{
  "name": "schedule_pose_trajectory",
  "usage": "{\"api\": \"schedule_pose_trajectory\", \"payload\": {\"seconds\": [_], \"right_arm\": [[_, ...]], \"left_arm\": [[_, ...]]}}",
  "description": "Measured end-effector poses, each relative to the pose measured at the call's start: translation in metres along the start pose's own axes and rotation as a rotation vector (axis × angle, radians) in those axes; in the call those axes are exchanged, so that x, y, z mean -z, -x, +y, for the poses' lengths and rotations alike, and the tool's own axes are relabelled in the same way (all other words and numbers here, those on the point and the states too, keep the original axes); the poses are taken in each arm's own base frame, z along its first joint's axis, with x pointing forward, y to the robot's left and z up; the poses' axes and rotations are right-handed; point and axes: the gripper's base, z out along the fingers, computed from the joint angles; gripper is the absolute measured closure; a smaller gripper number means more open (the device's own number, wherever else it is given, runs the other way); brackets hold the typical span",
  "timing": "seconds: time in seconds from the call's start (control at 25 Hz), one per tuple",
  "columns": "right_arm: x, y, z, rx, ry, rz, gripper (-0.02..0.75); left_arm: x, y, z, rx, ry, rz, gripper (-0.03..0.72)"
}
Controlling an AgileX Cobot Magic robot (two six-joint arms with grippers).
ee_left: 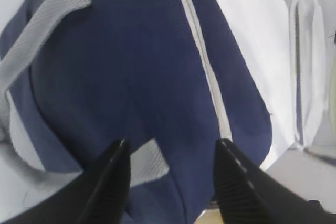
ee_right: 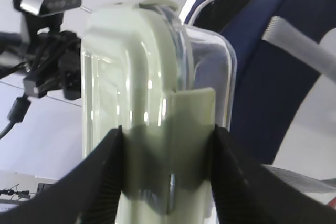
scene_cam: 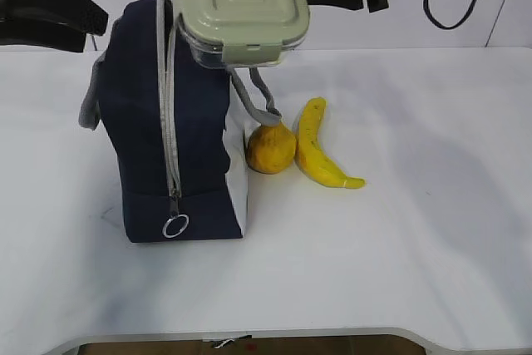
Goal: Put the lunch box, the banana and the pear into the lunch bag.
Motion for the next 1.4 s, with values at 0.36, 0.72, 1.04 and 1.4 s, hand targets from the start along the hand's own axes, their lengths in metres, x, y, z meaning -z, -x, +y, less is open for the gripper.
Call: {"api": "schedule_pose_trajectory", "payload": {"seconds": [0.36,0.72,1.04,1.4], "right_arm": [[-0.015,0.002,0.011,-0.012,0.044,-0.038,0.365],[-0.017,0.005,0.012,-0.020,0.036,-0.075,0.365],[-0.029,0.002,0.009,0.016,-0.025,-0.071,0.365],[-0.047,-0.015,-0.043,0.008,-0.206,0.077,0.365]], "left_arm": [[-0.027,0.002,0.024,0.057,-0.032,0.088,0.299],[-0.033,-0.002,0.026,0.054,-0.070,0.151,0.629],[-0.032,-0.003,0.025,0.043,-0.079,0.155,0.669],[-0.024,-0.001,0.016,-0.003,-0.095,0.126,0.670]]}}
